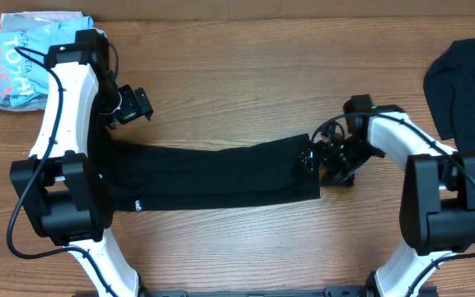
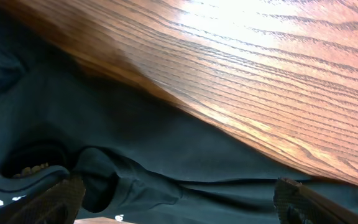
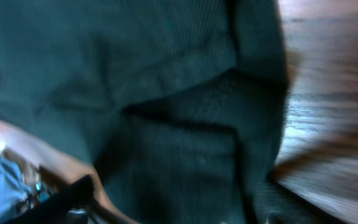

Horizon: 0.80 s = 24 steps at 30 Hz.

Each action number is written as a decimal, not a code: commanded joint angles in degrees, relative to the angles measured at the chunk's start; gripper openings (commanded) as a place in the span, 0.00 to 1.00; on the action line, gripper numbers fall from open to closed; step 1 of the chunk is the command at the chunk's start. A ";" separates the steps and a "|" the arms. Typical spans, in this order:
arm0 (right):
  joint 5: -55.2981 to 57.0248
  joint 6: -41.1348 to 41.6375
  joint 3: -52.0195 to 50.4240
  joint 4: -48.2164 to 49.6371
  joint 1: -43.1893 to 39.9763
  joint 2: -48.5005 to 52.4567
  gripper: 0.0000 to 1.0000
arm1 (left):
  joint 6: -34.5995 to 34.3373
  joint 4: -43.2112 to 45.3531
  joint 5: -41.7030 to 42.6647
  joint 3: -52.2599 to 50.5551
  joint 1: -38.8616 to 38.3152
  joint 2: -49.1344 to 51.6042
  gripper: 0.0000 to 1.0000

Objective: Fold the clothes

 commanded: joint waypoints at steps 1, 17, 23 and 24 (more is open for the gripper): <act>-1.97 -0.85 -2.23 0.81 1.49 1.62 0.57 | 0.50 -0.09 0.74 0.85 -0.72 0.31 1.00; 12.59 4.85 7.85 -7.69 -4.50 1.55 0.04 | 0.50 -0.13 0.74 0.85 -1.01 0.31 1.00; 18.91 5.66 17.49 -15.67 -10.40 0.42 0.04 | 0.52 -0.09 0.72 0.85 -1.01 0.31 1.00; 19.34 5.68 19.04 -16.81 -11.43 -0.07 0.04 | 0.52 -0.11 0.74 0.85 -1.01 0.31 1.00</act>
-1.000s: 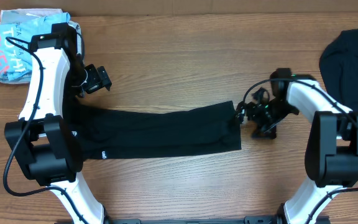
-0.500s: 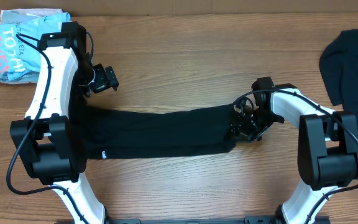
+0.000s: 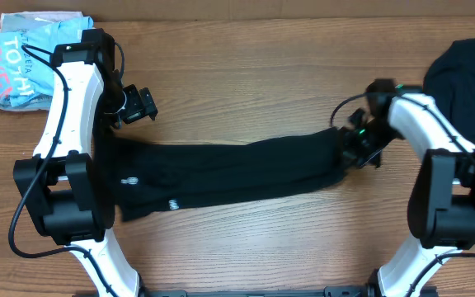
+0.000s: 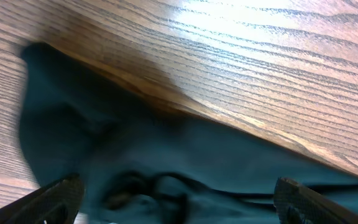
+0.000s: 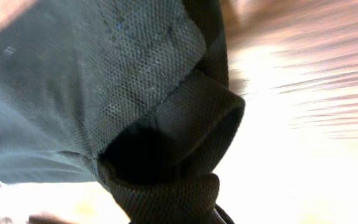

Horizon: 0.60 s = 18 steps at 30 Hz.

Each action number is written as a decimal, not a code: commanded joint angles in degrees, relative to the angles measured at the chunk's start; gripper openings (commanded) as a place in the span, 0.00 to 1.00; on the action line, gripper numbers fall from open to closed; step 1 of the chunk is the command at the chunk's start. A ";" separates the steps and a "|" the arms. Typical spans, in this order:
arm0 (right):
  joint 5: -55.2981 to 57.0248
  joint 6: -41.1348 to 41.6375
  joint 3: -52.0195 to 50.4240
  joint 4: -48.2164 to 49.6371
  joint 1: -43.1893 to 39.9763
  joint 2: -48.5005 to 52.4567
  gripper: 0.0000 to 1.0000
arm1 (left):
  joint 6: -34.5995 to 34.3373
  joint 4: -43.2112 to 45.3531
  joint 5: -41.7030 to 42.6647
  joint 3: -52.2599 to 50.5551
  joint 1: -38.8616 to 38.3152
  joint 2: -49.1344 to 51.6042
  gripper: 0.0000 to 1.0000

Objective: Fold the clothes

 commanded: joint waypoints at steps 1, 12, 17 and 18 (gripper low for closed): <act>5.70 1.31 5.90 -2.64 -3.58 -2.16 0.04 | 0.52 -0.13 0.61 0.85 -0.17 0.31 1.00; 13.55 8.13 15.91 -11.21 -10.08 -11.85 0.04 | 0.52 -0.07 0.61 0.85 -0.17 0.31 1.00; 13.51 8.17 15.91 -11.58 -6.10 -13.86 0.04 | 0.50 -0.13 0.63 0.85 -0.17 0.31 1.00; 13.49 8.17 15.87 -11.26 -4.57 -13.84 0.04 | 0.50 -0.13 0.63 0.85 -0.17 0.31 1.00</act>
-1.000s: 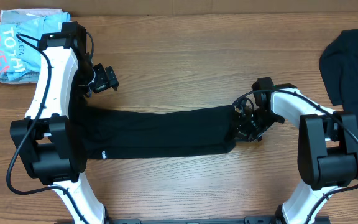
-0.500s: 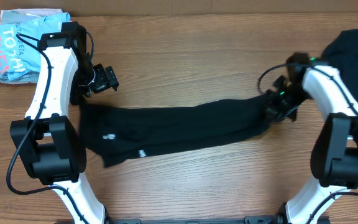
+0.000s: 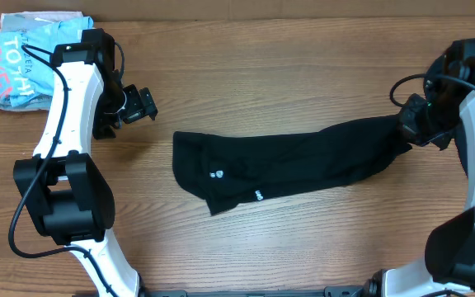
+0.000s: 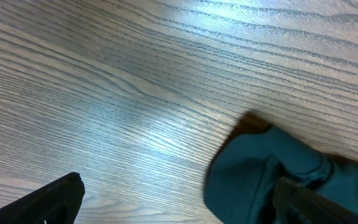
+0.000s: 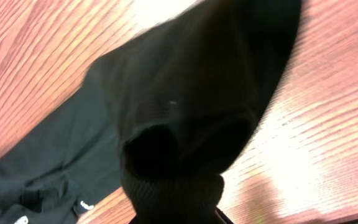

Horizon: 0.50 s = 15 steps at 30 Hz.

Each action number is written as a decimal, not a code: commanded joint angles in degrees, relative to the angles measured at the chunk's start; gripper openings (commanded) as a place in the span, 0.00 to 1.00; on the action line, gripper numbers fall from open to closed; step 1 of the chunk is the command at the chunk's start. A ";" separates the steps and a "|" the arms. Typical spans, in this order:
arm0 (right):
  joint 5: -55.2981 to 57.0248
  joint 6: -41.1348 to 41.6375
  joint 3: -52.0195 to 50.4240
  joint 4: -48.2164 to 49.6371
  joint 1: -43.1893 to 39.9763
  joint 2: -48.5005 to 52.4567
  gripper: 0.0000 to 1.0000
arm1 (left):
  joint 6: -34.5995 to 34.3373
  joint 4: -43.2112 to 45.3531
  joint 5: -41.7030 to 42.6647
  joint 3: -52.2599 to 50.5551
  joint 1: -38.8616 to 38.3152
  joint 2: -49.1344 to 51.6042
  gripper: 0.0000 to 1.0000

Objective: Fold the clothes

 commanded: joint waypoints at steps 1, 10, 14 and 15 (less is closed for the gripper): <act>0.87 1.07 1.09 0.90 4.42 -0.87 0.04 | 0.50 -0.13 0.63 0.85 -0.17 0.31 1.00; 0.76 1.36 -4.90 3.91 19.91 -0.81 0.04 | 0.50 -0.59 0.66 0.83 -0.17 0.31 1.00; 0.72 3.32 -10.32 8.81 23.61 -0.79 0.04 | 0.50 -0.59 0.63 0.83 -0.17 0.31 1.00; 0.68 3.69 -11.78 10.03 24.11 -0.70 0.04 | 0.50 -0.59 0.63 0.83 -0.17 0.31 1.00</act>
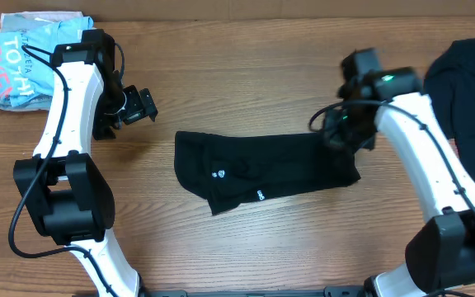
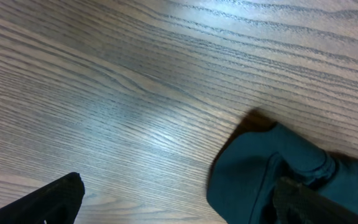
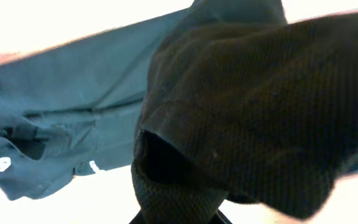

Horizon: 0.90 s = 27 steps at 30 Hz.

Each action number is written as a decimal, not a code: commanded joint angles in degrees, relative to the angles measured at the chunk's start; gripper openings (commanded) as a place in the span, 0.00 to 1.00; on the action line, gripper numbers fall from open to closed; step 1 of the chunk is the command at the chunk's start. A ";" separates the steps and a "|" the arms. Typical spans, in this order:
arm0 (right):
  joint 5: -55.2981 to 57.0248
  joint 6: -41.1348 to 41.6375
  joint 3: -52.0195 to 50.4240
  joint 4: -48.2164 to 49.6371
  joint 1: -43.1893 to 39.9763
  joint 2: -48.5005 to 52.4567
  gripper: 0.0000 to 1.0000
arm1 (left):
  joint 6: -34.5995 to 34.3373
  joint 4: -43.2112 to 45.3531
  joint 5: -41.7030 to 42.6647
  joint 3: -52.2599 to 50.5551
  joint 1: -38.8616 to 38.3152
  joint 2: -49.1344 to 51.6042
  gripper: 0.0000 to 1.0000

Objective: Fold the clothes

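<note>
A long black garment [image 1: 262, 169] lies across the middle of the table, small white logos showing near its left end. My right gripper [image 1: 339, 136] is shut on the garment's right end, held raised above the cloth. In the right wrist view that bunched end [image 3: 229, 112] fills the frame and hangs from my right gripper [image 3: 176, 214]. My left gripper [image 1: 137, 106] stands open over bare wood, left of the garment. The left wrist view has its fingers [image 2: 58, 193] wide apart, with the garment's left corner [image 2: 266, 168] near the right finger.
A folded light blue and white shirt [image 1: 23, 54] lies at the back left corner. A pile of black clothes [image 1: 468, 74] sits at the back right. The wooden table [image 1: 246, 74] shows between them.
My right gripper has moved from the far right edge to the left, still shut on the garment's right end. The garment now spans a shorter length. The left arm has not moved.
The garment first lay with its left end under my left arm and my right gripper on its right end. Then my right gripper was farther right with that end. Then the garment lay stretched, clear of my left gripper. Now the held end is back toward the middle.
</note>
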 commanded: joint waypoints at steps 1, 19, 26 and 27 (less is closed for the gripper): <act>0.15 2.21 -4.39 2.58 1.31 -0.63 0.04 | 0.52 -0.09 0.63 0.83 -0.17 0.31 1.00; -7.50 -1.11 -13.84 15.28 10.05 -0.63 0.73 | 0.52 0.13 0.61 0.83 -0.26 0.31 1.00; -7.02 -1.25 -11.93 12.48 9.46 -0.66 1.00 | 0.52 0.17 0.59 0.83 -0.59 0.31 1.00; -6.08 -1.31 -10.78 11.10 8.70 -0.66 1.00 | 0.52 0.17 0.59 0.83 -0.59 0.31 1.00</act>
